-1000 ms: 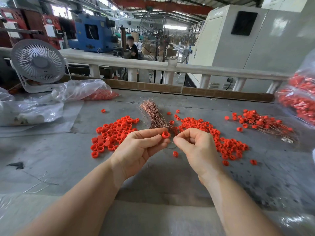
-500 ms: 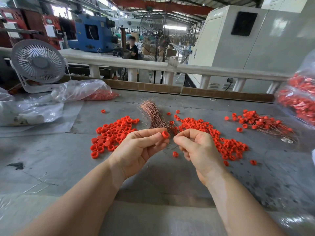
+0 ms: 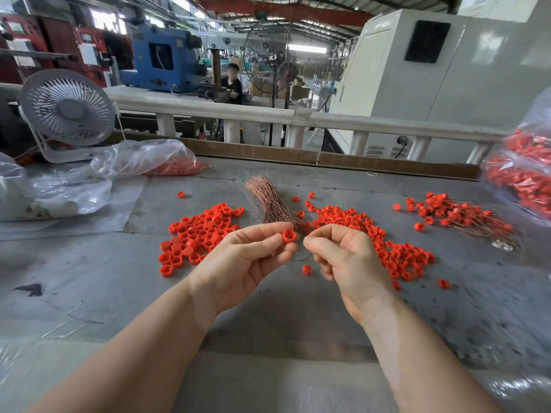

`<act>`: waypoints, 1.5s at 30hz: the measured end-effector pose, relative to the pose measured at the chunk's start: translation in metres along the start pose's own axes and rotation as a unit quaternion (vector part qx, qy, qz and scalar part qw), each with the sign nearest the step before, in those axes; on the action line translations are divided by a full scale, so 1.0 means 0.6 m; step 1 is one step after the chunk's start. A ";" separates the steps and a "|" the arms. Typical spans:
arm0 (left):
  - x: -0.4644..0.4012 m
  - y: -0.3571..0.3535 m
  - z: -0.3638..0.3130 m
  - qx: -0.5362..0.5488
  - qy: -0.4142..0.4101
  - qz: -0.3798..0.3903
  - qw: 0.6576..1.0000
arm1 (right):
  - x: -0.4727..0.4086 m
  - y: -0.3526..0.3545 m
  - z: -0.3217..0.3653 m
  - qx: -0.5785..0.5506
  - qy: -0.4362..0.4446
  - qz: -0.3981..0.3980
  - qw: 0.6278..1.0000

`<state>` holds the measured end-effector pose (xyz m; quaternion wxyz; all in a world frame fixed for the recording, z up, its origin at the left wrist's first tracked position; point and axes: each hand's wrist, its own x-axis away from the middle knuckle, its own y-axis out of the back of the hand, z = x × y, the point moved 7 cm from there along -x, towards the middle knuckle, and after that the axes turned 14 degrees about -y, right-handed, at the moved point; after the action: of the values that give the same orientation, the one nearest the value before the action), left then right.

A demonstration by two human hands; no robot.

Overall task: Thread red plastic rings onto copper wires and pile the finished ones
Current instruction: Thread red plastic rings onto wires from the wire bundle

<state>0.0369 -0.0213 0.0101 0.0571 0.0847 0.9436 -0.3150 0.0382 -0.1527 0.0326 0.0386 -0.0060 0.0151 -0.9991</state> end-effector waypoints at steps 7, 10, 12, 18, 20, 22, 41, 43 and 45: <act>0.002 -0.002 0.002 -0.003 0.005 0.003 1.000 | 0.000 -0.001 -0.002 0.010 0.002 0.003 1.000; 0.002 -0.001 0.001 -0.010 0.001 0.002 1.000 | 0.000 -0.003 -0.003 0.036 0.009 -0.003 0.999; 0.003 -0.001 0.000 -0.015 -0.001 0.001 1.000 | 0.000 -0.004 -0.002 0.054 0.015 -0.008 0.998; 0.002 -0.001 0.001 -0.013 -0.002 -0.001 1.000 | -0.002 -0.002 -0.005 0.082 0.017 -0.026 0.996; 0.001 -0.001 0.002 -0.010 -0.001 -0.003 1.000 | -0.003 0.000 -0.006 0.085 0.016 -0.032 0.996; 0.001 0.000 0.001 -0.010 0.002 -0.004 1.000 | -0.003 0.001 -0.006 0.086 0.018 -0.034 0.996; 0.002 0.001 0.002 0.002 0.009 -0.016 1.000 | -0.002 0.002 -0.006 0.075 0.016 -0.027 0.997; 0.002 0.000 0.002 0.001 0.006 -0.016 1.000 | -0.003 0.001 -0.011 0.061 -0.004 -0.014 0.998; 0.002 0.000 0.002 0.003 0.004 -0.013 1.000 | -0.004 0.000 -0.014 0.053 -0.019 -0.004 0.998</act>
<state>0.0357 -0.0219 0.0092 0.0491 0.0733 0.9440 -0.3178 0.0403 -0.1522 0.0244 0.0355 -0.0230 -0.0390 -0.9983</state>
